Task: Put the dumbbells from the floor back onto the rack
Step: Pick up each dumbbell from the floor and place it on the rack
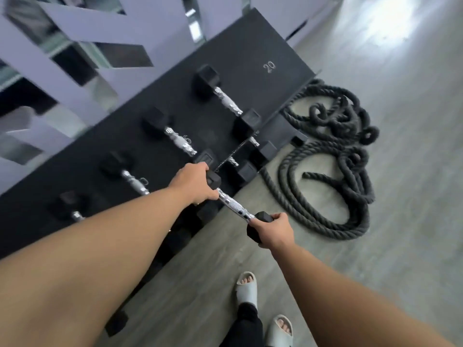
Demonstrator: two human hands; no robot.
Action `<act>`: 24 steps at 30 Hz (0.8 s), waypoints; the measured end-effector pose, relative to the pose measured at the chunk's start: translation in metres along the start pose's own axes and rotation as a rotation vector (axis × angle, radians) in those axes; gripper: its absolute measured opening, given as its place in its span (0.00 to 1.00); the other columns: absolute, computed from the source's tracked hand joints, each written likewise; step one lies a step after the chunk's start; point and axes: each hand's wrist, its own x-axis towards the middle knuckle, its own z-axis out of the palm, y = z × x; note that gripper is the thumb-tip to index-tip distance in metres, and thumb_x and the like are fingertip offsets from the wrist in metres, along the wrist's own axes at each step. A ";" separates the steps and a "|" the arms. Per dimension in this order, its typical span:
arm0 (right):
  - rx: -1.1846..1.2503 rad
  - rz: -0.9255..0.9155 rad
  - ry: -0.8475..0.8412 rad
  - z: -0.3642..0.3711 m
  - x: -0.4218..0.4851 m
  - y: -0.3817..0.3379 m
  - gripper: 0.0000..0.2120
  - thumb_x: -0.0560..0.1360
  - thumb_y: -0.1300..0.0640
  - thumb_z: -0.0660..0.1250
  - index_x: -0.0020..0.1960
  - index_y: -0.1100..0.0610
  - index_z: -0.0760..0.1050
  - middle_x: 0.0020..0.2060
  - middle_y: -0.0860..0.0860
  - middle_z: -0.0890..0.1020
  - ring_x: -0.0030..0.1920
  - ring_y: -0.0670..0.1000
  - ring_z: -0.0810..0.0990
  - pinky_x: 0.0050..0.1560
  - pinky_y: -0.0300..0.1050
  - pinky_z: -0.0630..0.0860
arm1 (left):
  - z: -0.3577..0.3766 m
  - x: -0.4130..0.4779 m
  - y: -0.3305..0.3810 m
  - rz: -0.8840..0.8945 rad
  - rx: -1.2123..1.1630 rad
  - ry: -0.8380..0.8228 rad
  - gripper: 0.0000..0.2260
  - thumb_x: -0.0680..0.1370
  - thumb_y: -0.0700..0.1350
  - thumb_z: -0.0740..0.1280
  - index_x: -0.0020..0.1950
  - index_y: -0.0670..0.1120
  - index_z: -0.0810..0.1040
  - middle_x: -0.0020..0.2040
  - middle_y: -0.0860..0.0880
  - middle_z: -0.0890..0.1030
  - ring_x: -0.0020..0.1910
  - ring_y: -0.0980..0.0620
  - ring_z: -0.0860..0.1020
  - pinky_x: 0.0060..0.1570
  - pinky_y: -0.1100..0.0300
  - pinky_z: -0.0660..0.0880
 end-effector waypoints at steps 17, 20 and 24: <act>-0.023 -0.062 -0.251 0.273 -0.189 -0.016 0.36 0.59 0.42 0.79 0.60 0.53 0.68 0.50 0.52 0.80 0.49 0.55 0.84 0.53 0.56 0.84 | -0.141 -0.140 -0.282 -0.105 0.163 0.133 0.36 0.61 0.60 0.79 0.68 0.50 0.78 0.54 0.49 0.83 0.50 0.46 0.80 0.44 0.54 0.76; -0.048 -0.030 -0.220 0.345 -0.207 0.000 0.34 0.62 0.43 0.79 0.59 0.53 0.67 0.50 0.52 0.80 0.51 0.56 0.83 0.54 0.54 0.83 | -0.138 -0.142 -0.356 -0.118 0.150 0.101 0.36 0.62 0.58 0.80 0.68 0.51 0.77 0.53 0.49 0.82 0.48 0.46 0.80 0.44 0.53 0.78; -0.038 0.059 -0.226 0.437 -0.233 0.029 0.31 0.66 0.45 0.79 0.58 0.54 0.64 0.45 0.50 0.76 0.49 0.56 0.81 0.51 0.53 0.83 | -0.126 -0.140 -0.448 -0.108 0.148 0.061 0.37 0.63 0.57 0.81 0.71 0.51 0.75 0.58 0.48 0.82 0.53 0.44 0.80 0.50 0.50 0.79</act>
